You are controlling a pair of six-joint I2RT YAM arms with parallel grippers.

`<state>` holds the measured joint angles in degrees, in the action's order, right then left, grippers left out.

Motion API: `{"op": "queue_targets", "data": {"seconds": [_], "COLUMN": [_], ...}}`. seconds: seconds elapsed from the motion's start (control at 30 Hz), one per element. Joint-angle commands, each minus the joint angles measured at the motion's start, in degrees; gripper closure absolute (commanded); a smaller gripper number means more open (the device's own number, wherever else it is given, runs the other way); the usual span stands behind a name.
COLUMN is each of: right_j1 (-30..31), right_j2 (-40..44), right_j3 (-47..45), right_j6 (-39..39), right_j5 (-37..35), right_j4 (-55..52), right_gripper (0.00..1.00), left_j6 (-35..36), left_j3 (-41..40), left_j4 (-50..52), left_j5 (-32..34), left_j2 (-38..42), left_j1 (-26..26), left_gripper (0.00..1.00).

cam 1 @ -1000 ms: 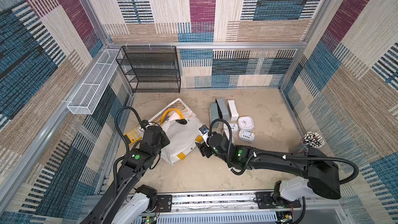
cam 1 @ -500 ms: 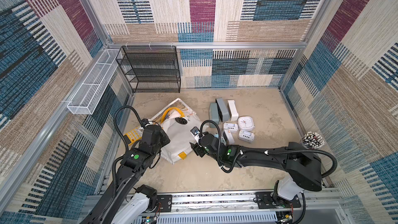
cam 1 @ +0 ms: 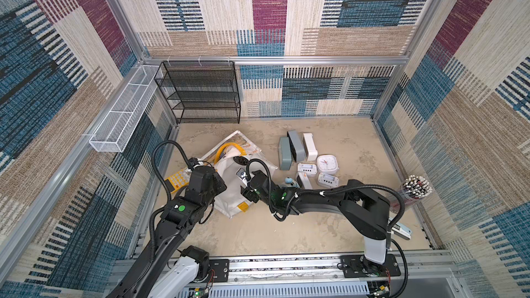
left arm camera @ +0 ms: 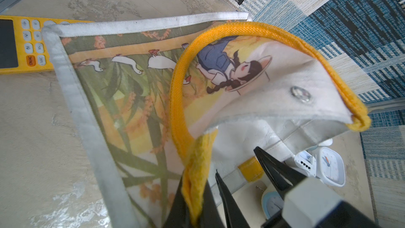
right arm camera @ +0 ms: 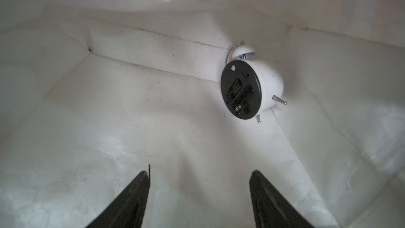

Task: Take the alarm clock out of the canvas bag
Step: Pick up the alarm from the canvas bag.

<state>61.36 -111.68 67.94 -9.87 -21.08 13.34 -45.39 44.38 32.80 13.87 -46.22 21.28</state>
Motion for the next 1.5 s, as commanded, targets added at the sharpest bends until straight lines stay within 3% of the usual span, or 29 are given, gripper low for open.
{"op": "queue_targets", "data": {"seconds": [0.0,0.43,0.8,1.23,1.3,1.47], "right_j1": [-0.6,-4.7,-7.8,-10.6,-10.9,-10.9], "right_j2": [-1.9,-9.5,-13.9,-19.9,-20.8,-18.8], "right_j3": [1.7,6.9,12.8,21.4,22.8,21.8], "right_j6": [-3.2,-9.2,-15.2,-14.0,-13.9,-11.7], "right_j5": [-1.1,-3.4,2.9,5.9,6.6,16.6], "right_j4": [4.3,11.5,10.8,7.8,6.3,2.7], "right_gripper": [0.24,0.18,0.16,0.11,0.12,0.29], "left_j6": [0.1,1.7,4.4,6.6,6.8,6.7], "left_j3": [0.7,3.2,3.6,4.2,4.3,4.1], "left_j4": [-2.0,-1.2,-1.9,-4.1,-4.1,-4.0], "left_j5": [-1.3,-4.0,-6.9,-13.1,-13.2,-12.8], "left_j2": [-0.3,-1.1,-2.1,-5.5,-5.6,-5.9], "left_j1": [-0.1,-0.1,0.0,0.0,0.0,0.0], "left_gripper": [1.0,1.0,1.0,1.0,1.0,1.0]}}
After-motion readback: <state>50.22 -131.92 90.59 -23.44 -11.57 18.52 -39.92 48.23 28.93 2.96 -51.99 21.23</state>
